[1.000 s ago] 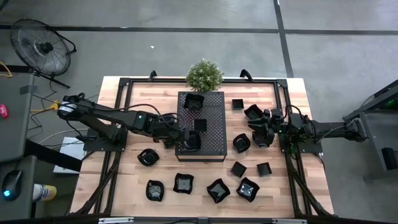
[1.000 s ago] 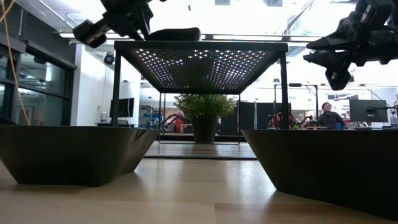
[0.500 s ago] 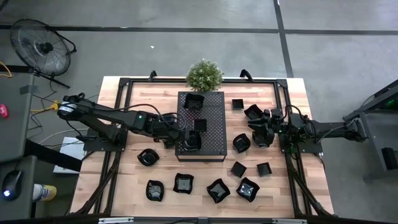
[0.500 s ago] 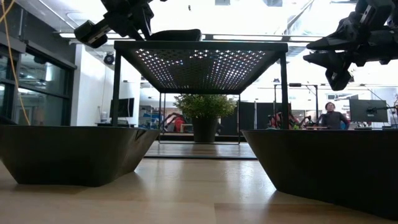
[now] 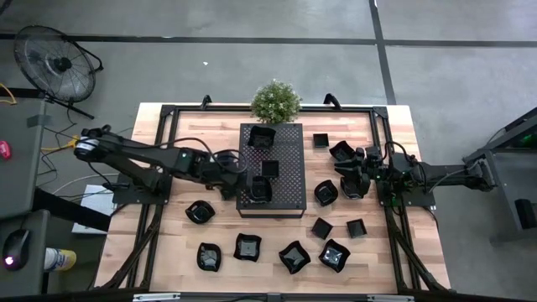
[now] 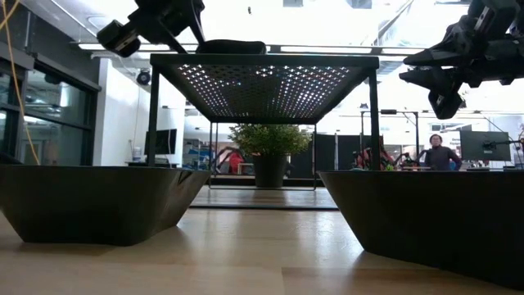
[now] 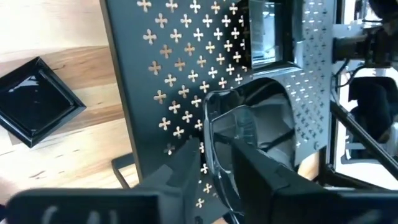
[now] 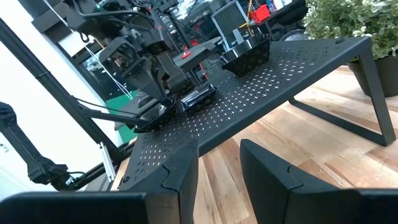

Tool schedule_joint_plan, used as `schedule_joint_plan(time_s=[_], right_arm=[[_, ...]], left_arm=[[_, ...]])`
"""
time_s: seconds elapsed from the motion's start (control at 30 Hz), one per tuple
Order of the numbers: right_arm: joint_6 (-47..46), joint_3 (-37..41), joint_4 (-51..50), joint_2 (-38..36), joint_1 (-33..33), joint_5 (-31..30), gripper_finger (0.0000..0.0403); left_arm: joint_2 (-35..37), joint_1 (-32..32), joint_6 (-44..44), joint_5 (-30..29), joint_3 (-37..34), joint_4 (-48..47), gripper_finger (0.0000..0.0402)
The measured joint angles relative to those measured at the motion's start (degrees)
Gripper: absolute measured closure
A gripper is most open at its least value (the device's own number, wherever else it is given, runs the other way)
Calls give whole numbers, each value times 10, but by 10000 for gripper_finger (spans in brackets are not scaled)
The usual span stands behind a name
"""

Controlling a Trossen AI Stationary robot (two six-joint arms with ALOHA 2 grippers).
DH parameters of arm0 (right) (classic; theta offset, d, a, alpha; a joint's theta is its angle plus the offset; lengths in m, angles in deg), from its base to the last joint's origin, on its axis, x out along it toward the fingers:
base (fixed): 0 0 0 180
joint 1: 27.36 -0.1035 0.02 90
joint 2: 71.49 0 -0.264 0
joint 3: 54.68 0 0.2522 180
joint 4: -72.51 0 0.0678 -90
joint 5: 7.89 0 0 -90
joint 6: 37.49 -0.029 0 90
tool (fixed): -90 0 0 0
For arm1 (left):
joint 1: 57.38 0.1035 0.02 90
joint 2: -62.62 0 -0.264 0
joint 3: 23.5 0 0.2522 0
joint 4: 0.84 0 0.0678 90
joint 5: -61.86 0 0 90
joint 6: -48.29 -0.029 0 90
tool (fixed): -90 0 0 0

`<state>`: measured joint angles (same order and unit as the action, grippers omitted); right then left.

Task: Pick & Place Mini shaped plates
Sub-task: Stack the square plate on top of the square plate on the shelf

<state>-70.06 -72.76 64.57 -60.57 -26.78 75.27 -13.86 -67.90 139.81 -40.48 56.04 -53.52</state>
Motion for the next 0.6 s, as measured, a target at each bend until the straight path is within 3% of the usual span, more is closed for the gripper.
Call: schedule_joint_plan(time_s=[0.17,0.4,0.6], right_arm=[[0,0,0,0,0,0,288],[0,0,0,0,0,0,288],[3,0,1,0,0,15,288]], left_arm=[[19,0,-16,-2,0,1,274],[47,0,-45,-5,0,-4,271],[90,0,-114,-65,0,-6,270]])
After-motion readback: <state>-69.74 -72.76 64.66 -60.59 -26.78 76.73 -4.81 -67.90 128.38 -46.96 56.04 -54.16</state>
